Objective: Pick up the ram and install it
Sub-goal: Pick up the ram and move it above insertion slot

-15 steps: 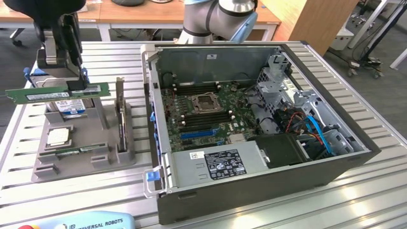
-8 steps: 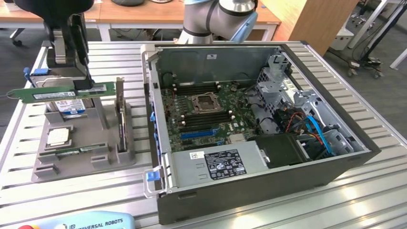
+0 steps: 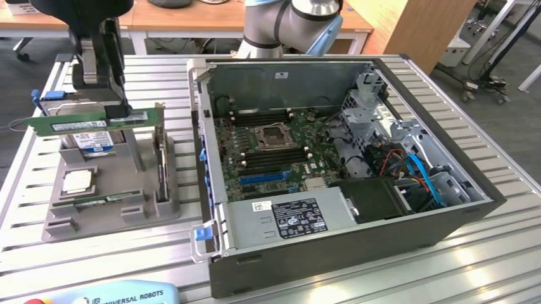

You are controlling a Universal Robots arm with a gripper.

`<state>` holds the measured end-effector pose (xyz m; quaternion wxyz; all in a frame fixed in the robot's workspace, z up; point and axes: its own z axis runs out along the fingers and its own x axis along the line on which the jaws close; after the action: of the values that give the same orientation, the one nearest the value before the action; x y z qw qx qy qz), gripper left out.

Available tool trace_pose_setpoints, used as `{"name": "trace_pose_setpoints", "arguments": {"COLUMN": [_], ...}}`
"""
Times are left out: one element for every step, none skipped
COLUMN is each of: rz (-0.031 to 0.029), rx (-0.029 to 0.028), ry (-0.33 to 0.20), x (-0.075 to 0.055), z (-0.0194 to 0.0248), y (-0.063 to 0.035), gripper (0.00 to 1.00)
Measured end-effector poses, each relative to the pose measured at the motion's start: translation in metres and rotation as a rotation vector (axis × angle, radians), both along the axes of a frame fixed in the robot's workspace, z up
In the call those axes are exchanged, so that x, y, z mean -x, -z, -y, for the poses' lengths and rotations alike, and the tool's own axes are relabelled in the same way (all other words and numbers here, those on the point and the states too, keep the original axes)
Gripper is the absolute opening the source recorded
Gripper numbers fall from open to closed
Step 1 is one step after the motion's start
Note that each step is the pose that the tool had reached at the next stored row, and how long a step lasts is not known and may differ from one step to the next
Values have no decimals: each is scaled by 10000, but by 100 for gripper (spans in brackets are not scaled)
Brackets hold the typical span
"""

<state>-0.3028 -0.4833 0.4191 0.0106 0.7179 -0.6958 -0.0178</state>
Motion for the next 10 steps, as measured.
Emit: {"name": "trace_pose_setpoints", "arguments": {"rz": [0,0,0,0,0,0,-1,1,0,0], "rx": [0,0,0,0,-1,0,0,-1,0,0], "ry": [-1,0,0,0,0,0,0,0,-1,0], "x": [-8,-16,-24,-33,-42,-52,-63,-73,-84,-95], "z": [-1,-2,-3,-3,-4,-5,-6,-7,-7,-8], "y": [0,0,0,0,0,0,0,0,0,0], "gripper": [11,11,11,11,11,11,11,11,11,11]}}
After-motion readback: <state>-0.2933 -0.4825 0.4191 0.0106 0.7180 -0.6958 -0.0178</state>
